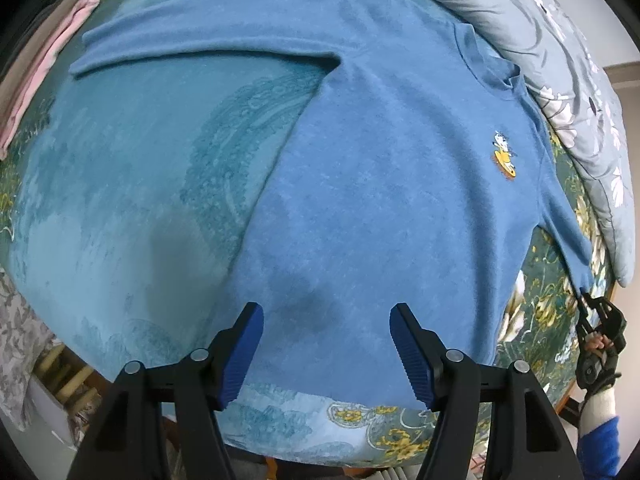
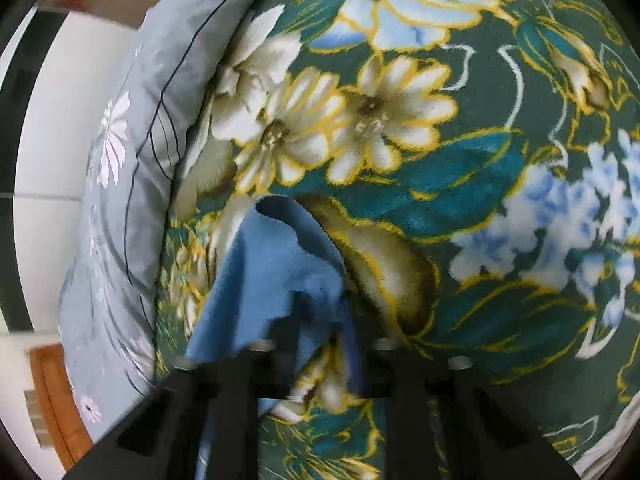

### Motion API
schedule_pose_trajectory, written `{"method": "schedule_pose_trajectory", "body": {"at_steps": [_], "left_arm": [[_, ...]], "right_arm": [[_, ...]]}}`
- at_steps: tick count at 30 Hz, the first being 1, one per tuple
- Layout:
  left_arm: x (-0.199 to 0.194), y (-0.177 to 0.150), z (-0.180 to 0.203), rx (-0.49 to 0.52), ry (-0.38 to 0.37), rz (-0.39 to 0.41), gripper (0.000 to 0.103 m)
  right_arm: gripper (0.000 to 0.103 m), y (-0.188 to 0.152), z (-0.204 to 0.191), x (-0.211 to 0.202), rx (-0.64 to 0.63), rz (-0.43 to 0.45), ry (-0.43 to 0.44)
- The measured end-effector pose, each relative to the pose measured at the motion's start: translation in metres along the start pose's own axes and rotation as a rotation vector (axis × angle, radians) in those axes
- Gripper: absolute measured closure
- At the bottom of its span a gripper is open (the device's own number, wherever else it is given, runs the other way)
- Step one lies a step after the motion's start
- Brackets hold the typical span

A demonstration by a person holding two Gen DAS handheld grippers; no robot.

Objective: Fold clothes

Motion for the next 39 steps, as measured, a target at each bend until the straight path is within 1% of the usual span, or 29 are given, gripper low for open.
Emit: {"method": "schedule_pose_trajectory", "body": {"at_steps": [4,6,8,10,13,15,17,19,21,23,26,28,31,35,37,39], "left_arm": [[-0.001,-0.005,-0.004,-0.002,-0.008,0.011,0.034],[0.001,-0.007,-0.007,-0.014,-0.019,0.019,0.034],[-0.003,-0.010,-0.016,-0.031,-0.030,0.026,0.034],[-0.003,-0.011,-0.020,-0.046,-0.041,0.031,0.034],[-0.009,-0.012,-0.031,-0.065,-0.054,0.050,0.034],[-0.017,-0.011,-0.042,-0.085,-0.061,0.076,0.034],[-0.026,-0.008,-0.056,-0.117,-0.062,0.104,0.034],[-0.036,-0.004,-0.072,-0.155,-0.060,0.133,0.034],[-0.046,0.000,-0.088,-0.193,-0.059,0.161,0.033],[-0.053,0.008,-0.102,-0.233,-0.068,0.188,0.034],[-0.060,0.022,-0.121,-0.283,-0.085,0.221,0.033],[-0.069,0.033,-0.140,-0.328,-0.110,0.247,0.034],[-0.076,0.052,-0.169,-0.400,-0.163,0.282,0.034],[-0.074,0.083,-0.207,-0.515,-0.255,0.320,0.034],[-0.073,0.100,-0.226,-0.566,-0.288,0.330,0.034],[-0.071,0.116,-0.243,-0.612,-0.319,0.338,0.035]], "right_arm": [[0.096,-0.006,-0.010,-0.016,-0.030,0.018,0.012],[0.096,-0.013,-0.015,-0.036,-0.084,0.049,0.013],[0.096,-0.020,-0.009,-0.052,-0.096,0.070,-0.004],[0.096,-0.019,0.006,-0.056,-0.082,0.061,-0.041],[0.096,-0.026,0.021,-0.061,-0.017,0.048,-0.051],[0.096,-0.032,0.006,-0.074,-0.032,0.085,-0.018],[0.096,-0.042,-0.009,-0.093,-0.089,0.107,-0.007],[0.096,-0.053,-0.042,-0.110,-0.197,0.139,-0.012],[0.096,-0.072,-0.087,-0.120,-0.327,0.176,-0.022],[0.096,-0.092,-0.127,-0.126,-0.435,0.194,-0.014],[0.096,-0.137,-0.194,-0.115,-0.582,0.191,0.018],[0.096,-0.172,-0.228,-0.106,-0.667,0.170,0.034],[0.096,-0.229,-0.276,-0.072,-0.791,0.118,0.026],[0.096,-0.301,-0.317,-0.003,-0.873,-0.020,0.006],[0.096,-0.329,-0.326,0.033,-0.883,-0.083,-0.018],[0.096,-0.351,-0.331,0.073,-0.887,-0.133,-0.069]]}}
Point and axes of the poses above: each gripper's, at about its wrist camera, not at the fingertips, and x roughly the way its jaws point, z to its right, y to its top, the point moved 2 cm from there along x, roughly the way its jaws point, and after that the axes turned 10 degrees about -z, right-handed, at the moved point
